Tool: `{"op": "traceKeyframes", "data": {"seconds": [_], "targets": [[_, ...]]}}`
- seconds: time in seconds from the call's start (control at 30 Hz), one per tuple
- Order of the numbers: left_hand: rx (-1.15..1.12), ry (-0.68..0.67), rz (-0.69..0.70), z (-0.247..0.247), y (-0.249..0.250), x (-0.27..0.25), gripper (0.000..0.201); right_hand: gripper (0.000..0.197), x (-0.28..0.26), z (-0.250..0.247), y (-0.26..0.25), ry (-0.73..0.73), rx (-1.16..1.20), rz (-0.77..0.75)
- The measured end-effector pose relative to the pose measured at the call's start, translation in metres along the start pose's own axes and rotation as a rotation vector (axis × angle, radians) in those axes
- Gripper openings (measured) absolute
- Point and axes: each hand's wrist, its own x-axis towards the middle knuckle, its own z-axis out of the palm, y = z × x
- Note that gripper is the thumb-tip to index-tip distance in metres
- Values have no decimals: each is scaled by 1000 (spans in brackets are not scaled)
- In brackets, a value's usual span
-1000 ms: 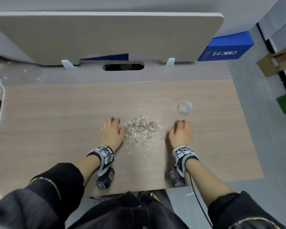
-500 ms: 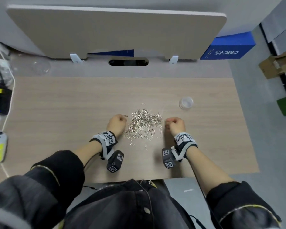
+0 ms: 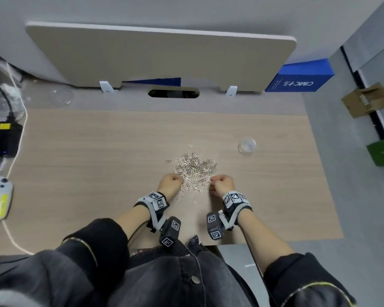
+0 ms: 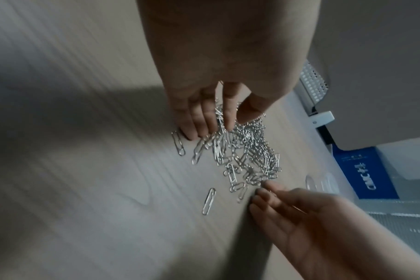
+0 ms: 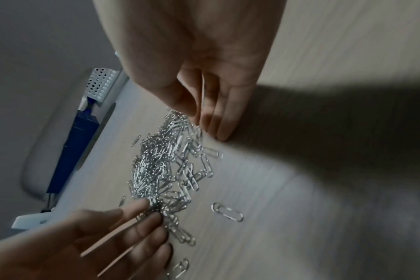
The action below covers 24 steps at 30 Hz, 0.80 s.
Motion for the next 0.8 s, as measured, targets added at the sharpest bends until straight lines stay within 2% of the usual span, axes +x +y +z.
{"op": "traceKeyframes", "data": {"seconds": [0.07,0.13,0.2,0.3,0.37,0.47,0.57,0.63,0.7,0.8], "targets": [[-140,-47,-24,-5,1,1,19,25,-17,-1,-15,-85,42,9],[-132,-79,-33,-15,0,-3,18,29,-24,-7,-16,-125,-34,-18],[-10,-134,-44,-25,-6,-7,23,31,-35,-10,-11,-242,-173,-46],[263,-286,-90,-32,-18,-12,33,32,-47,1,4,-552,-466,-42],[422,-386,-90,-28,-20,-16,35,32,-50,14,7,-631,-593,-43],[575,-447,-12,-16,-11,-17,31,34,-42,32,-2,-561,-566,-85],[654,-330,124,-11,9,-6,25,37,-27,41,-15,-417,-430,-157],[598,-226,187,-14,20,4,24,39,-18,40,-26,-345,-337,-193],[459,-169,193,-21,21,12,25,39,-16,33,-32,-319,-264,-191],[283,-105,138,-35,8,16,34,37,-25,26,-28,-410,-306,-175]]}}
